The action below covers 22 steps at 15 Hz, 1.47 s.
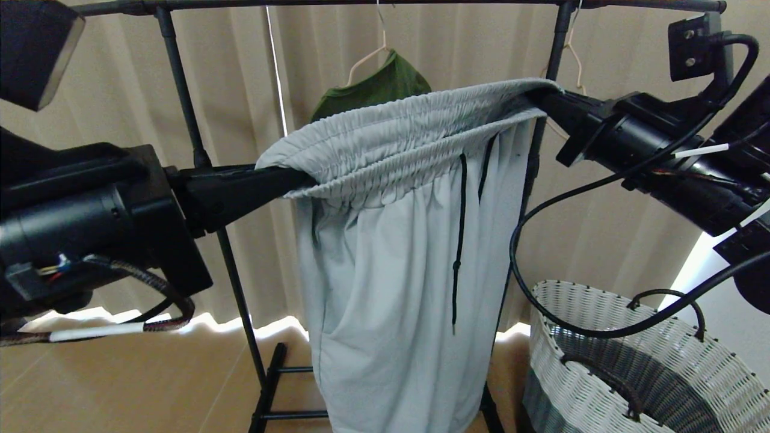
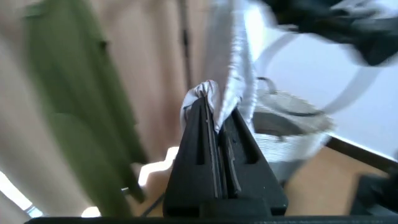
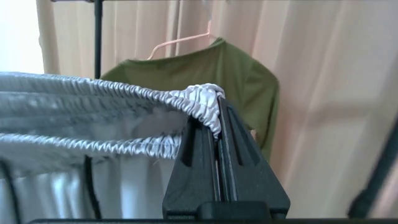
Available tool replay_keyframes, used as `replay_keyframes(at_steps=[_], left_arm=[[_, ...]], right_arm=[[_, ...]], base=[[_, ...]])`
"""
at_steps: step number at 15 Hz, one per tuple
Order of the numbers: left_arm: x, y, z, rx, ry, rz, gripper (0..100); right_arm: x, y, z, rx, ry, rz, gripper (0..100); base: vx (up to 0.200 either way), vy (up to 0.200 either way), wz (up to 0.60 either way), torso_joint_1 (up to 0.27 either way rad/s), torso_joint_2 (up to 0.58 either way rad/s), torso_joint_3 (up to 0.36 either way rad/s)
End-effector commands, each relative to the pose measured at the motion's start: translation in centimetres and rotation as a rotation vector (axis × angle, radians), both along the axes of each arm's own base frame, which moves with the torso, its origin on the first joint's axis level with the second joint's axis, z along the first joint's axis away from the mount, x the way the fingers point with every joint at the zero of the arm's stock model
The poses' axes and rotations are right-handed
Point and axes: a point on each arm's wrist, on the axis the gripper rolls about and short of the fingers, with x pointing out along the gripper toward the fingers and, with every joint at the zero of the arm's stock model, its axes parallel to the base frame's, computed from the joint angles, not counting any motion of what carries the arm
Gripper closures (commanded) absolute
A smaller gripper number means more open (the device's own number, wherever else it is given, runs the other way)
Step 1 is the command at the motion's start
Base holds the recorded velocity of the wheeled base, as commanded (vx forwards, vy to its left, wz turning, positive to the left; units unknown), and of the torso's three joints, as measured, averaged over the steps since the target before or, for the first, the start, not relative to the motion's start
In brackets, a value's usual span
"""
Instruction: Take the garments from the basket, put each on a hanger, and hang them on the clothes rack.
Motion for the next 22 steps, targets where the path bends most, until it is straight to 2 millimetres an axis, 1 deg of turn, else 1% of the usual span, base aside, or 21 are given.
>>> replay_keyframes(at_steps=[1,5,9,10,12,13,14,15,17,18,19,20,22], left_arm=[[-1.6,0.0,0.3,-0.014,-0.021,-0.053,100],[-1.7,-0.1,0.3,-0.014,-0.021,-0.059,100],[-1.3,-0.1,0.6,-0.021,-0.027,-0.04,100],[-0.8,0.2,0.8,-0.023,-0.031,-0.006,100],[0.6,0.3,1.3,-0.024,-0.032,0.046,100],[1.7,0.3,1.1,-0.017,-0.022,0.075,100],[1.9,0.3,1.1,-0.015,-0.017,0.081,100],[3.3,0.4,0.5,-0.001,0.001,0.12,100],[5.3,0.5,-0.1,-0.001,-0.001,0.172,100],[5.7,0.3,-0.1,-0.003,-0.004,0.189,100],[7.0,-0.2,0.0,-0.006,-0.006,0.278,100],[7.8,-0.5,0.4,-0.014,-0.01,0.335,100],[8.7,-0.9,0.9,-0.026,-0.022,0.379,100]], right_arm=[[0.8,0.5,-0.9,-0.01,0.027,0.006,100],[0.6,0.4,-0.7,-0.008,0.02,0.005,100],[-0.7,0.0,0.4,0.002,-0.007,0.0,100],[-1.3,-0.3,0.9,0.006,-0.021,0.002,100],[-2.8,-0.8,1.2,0.006,-0.024,0.001,100],[-3.7,-1.1,1.1,-0.003,-0.001,0.001,100],[-3.9,-1.2,1.2,-0.007,0.003,0.0,100],[-5.2,-1.6,1.4,-0.018,0.04,0.003,100],[-7.5,-2.3,2.0,-0.033,0.079,0.014,100],[-8.1,-2.3,2.0,-0.038,0.09,0.023,100],[-9.9,-2.3,2.1,-0.049,0.119,0.051,100],[-11.1,-2.3,2.1,-0.058,0.135,0.075,100],[-13.1,-2.2,2.3,-0.074,0.16,0.127,100]], base=[[0.0,0.0,0.0,0.0,0.0,0.0],[0.0,0.0,0.0,0.0,0.0,0.0],[0.0,0.0,0.0,0.0,0.0,0.0],[0.0,0.0,0.0,0.0,0.0,0.0],[0.0,0.0,0.0,0.0,0.0,0.0],[0.0,0.0,0.0,0.0,0.0,0.0],[0.0,0.0,0.0,0.0,0.0,0.0],[0.0,0.0,0.0,0.0,0.0,0.0],[0.0,0.0,0.0,0.0,0.0,0.0],[0.0,0.0,0.0,0.0,0.0,0.0],[0.0,0.0,0.0,0.0,0.0,0.0],[0.0,0.0,0.0,0.0,0.0,0.0],[0.0,0.0,0.0,0.0,0.0,0.0]])
